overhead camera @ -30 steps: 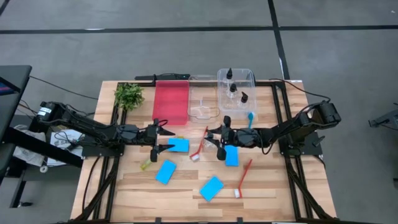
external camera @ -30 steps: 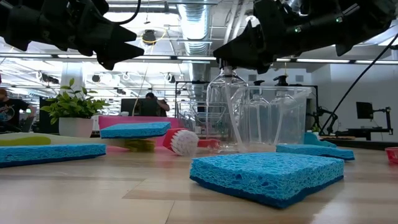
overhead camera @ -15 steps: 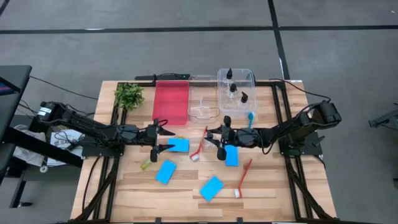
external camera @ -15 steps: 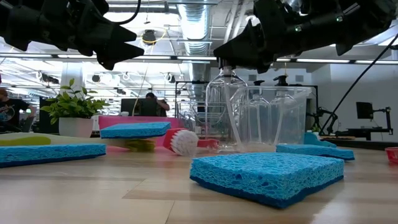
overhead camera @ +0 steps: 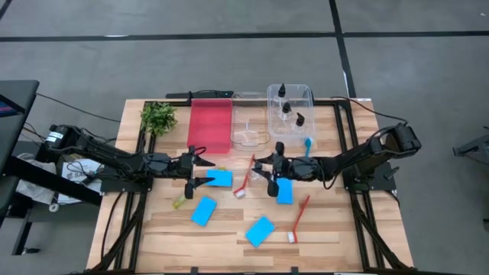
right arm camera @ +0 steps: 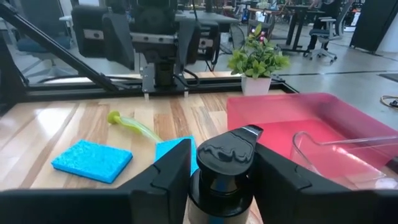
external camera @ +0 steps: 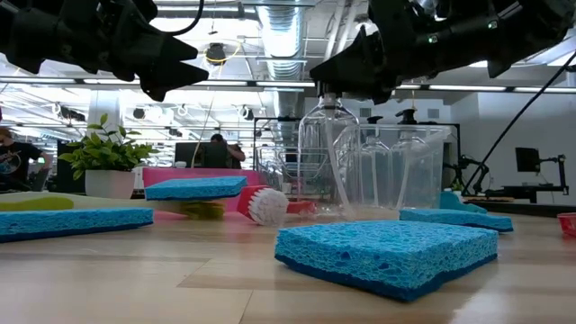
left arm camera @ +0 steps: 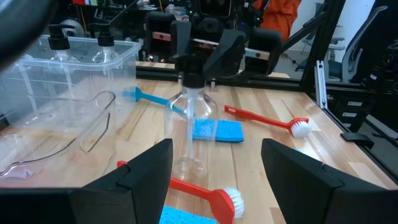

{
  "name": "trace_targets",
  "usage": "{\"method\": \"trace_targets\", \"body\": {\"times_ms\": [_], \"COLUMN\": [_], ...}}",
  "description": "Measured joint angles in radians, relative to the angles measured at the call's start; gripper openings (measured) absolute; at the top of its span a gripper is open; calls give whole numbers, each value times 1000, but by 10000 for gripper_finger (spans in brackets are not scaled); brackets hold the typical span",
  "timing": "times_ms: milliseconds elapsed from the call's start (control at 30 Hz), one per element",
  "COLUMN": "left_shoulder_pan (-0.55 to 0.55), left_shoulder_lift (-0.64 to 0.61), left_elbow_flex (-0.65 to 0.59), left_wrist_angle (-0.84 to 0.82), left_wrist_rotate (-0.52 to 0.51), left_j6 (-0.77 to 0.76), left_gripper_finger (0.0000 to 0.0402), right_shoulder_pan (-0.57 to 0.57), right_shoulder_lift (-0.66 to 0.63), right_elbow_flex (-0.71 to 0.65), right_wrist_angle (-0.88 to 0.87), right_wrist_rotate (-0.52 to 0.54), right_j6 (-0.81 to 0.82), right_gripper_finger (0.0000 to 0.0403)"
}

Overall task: Pick & Place Kitchen Sink Supplies
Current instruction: Put the soap dispenser into the right transparent bin

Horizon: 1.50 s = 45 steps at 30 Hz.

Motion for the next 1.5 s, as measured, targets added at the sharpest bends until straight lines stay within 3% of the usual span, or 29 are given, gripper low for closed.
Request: {"method": "trace_targets", "body": {"times_ms": [200, 467, 733, 1000, 1500], "left_shoulder_pan": [0, 0, 0, 0, 0], "left_shoulder_lift": [0, 0, 0, 0, 0], "left_elbow_flex": [0, 0, 0, 0, 0], "left_wrist_angle": [0, 0, 0, 0, 0], "left_wrist_rotate": [0, 0, 0, 0, 0], "left_j6": [0, 0, 0, 0, 0], "left_gripper_finger": [248, 248, 248, 248, 248], "right_shoulder_pan": [0, 0, 0, -2, -3], "right_shoulder_lift": [-77, -207, -368, -517, -658], "right_elbow_flex": [0, 0, 0, 0, 0], "right_wrist_angle": [-68, -139, -210, -217, -213], "right_wrist_rotate": [0, 0, 0, 3, 198], "right_j6": [5, 6, -33, -124, -303], "right_gripper_finger": [115, 146, 113, 127, 124]}}
